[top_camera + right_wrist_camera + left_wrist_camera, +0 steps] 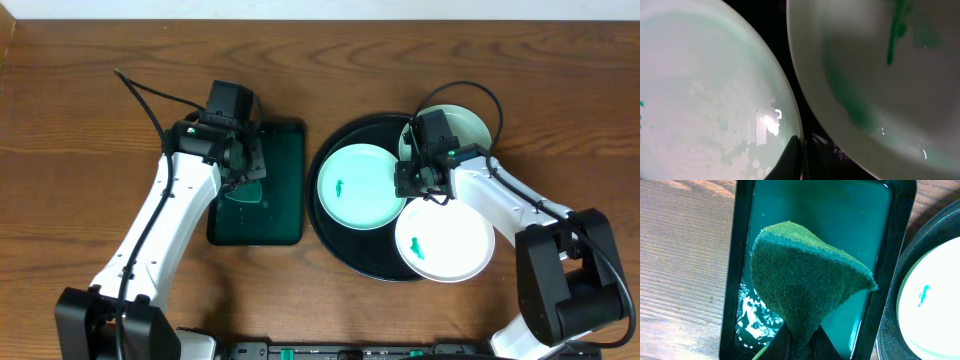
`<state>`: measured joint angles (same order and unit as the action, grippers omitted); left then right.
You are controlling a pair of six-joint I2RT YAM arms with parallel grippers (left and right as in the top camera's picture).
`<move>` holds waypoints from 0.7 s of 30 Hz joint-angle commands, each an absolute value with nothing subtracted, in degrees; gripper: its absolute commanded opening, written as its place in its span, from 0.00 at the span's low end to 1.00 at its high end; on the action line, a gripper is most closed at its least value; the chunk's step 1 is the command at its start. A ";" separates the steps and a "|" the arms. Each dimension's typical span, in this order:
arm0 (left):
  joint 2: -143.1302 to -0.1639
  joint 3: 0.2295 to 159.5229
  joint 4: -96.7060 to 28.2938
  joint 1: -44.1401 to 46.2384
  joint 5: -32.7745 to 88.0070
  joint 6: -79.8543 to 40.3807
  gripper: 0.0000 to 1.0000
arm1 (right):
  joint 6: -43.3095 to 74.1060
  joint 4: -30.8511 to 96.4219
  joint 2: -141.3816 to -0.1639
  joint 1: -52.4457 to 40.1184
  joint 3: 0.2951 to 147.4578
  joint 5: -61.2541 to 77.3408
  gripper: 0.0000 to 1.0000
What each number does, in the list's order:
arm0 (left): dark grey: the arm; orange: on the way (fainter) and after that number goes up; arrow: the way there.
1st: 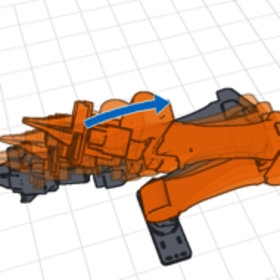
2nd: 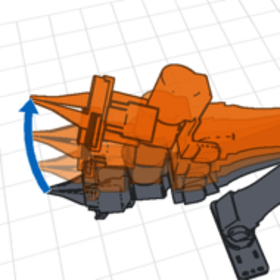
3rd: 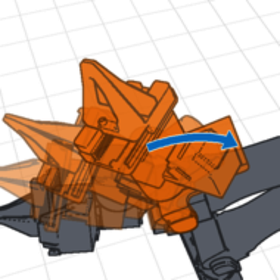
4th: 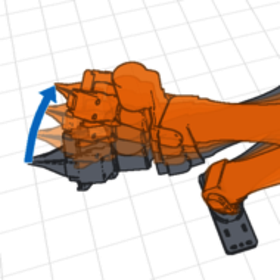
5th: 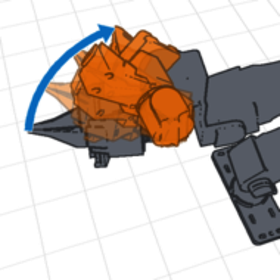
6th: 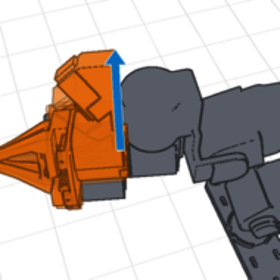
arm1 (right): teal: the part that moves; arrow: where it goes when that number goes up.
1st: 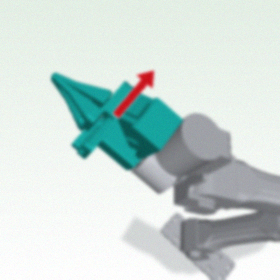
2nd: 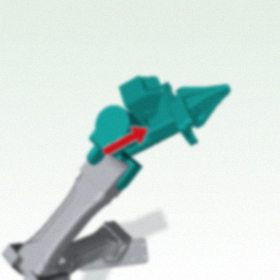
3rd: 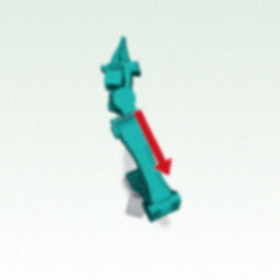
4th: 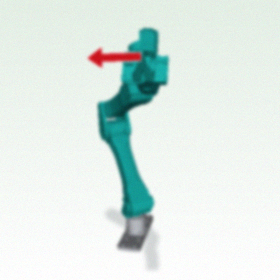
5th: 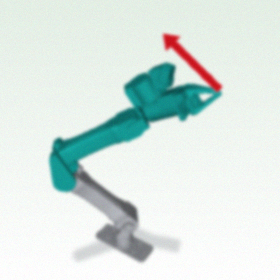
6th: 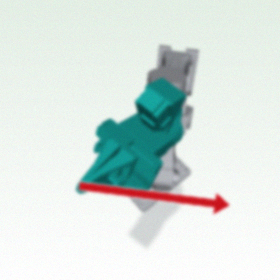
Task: Clean dirty plates on tray and stack at the side
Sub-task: 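Dip the held sponge in the green water with the left gripper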
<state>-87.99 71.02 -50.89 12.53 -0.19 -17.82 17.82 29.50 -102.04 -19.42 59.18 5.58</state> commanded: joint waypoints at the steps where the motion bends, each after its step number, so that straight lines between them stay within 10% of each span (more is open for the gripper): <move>1: -88.33 71.48 -50.48 12.62 -0.73 -15.73 0.07 | 18.41 29.36 -100.73 -20.03 59.18 6.31 0.01; 21: -94.11 80.38 -53.80 13.98 8.36 -15.35 0.07 | 18.41 29.19 -100.73 -20.03 59.18 6.33 0.01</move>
